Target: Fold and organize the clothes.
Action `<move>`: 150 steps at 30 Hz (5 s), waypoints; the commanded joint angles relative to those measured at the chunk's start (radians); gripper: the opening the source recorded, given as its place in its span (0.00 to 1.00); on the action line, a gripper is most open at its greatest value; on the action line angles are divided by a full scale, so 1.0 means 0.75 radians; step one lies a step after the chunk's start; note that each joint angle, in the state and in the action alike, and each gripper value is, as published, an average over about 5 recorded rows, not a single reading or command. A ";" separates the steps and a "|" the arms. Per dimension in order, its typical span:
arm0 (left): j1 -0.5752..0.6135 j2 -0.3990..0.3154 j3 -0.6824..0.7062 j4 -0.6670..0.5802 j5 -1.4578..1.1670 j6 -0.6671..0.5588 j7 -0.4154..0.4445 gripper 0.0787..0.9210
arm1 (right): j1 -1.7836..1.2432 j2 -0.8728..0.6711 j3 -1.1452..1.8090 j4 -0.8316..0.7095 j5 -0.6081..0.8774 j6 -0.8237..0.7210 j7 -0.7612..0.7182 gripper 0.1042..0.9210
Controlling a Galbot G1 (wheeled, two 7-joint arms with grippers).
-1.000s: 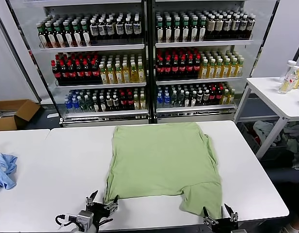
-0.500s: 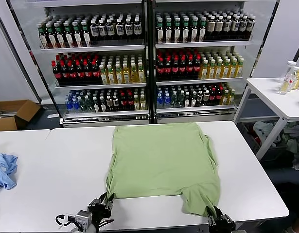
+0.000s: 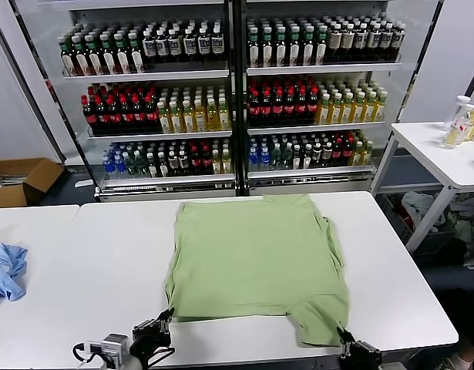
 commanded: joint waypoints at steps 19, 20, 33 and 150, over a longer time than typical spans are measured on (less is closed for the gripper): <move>-0.384 0.166 0.018 0.180 -0.246 -0.077 0.029 0.01 | 0.856 -0.217 -0.246 -0.360 0.155 0.006 0.010 0.00; -0.418 0.170 0.044 0.217 -0.240 -0.080 0.030 0.01 | 0.898 -0.222 -0.279 -0.394 0.154 0.002 0.006 0.00; -0.733 0.157 0.254 0.578 -0.158 -0.132 0.030 0.01 | 1.339 -0.194 -0.574 -0.752 0.063 -0.020 -0.052 0.00; -1.086 0.147 0.456 0.944 -0.098 -0.057 -0.180 0.88 | 1.913 0.158 -0.934 -1.477 0.348 -0.210 0.000 0.88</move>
